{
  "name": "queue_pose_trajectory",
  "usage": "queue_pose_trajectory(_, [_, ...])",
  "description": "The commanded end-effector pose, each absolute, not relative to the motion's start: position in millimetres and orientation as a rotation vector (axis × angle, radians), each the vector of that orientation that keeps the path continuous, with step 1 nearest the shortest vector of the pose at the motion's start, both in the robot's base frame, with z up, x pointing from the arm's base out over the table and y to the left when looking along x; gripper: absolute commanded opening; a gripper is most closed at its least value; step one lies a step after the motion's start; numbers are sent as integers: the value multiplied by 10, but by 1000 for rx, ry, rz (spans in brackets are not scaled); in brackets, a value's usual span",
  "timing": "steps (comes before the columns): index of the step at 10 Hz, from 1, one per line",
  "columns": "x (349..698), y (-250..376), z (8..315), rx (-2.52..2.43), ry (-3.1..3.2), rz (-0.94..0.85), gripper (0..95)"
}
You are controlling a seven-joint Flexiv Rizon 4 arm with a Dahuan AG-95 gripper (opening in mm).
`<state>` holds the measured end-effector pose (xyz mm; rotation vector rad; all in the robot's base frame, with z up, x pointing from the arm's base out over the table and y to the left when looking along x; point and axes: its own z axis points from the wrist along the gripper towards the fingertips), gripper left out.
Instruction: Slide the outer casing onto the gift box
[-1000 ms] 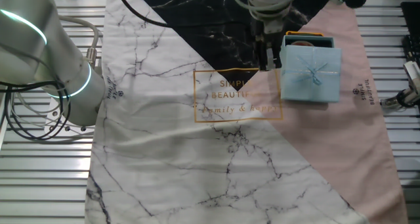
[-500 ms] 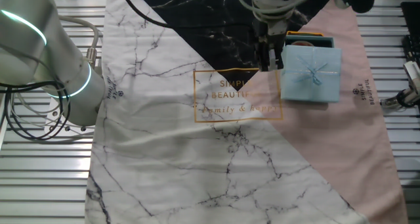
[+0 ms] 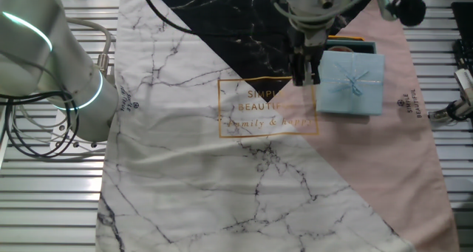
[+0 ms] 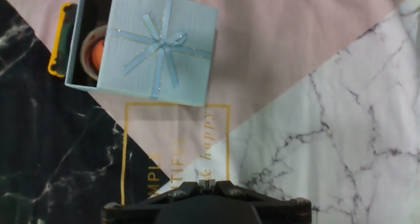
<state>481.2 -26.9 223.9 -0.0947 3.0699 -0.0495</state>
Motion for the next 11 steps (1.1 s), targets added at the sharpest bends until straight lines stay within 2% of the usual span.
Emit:
queue_pose_trajectory(1, [4779, -281, 2260, -99, 3073, -55, 0])
queue_pose_trajectory(11, [4780, -287, 2264, -88, 3065, -42, 0])
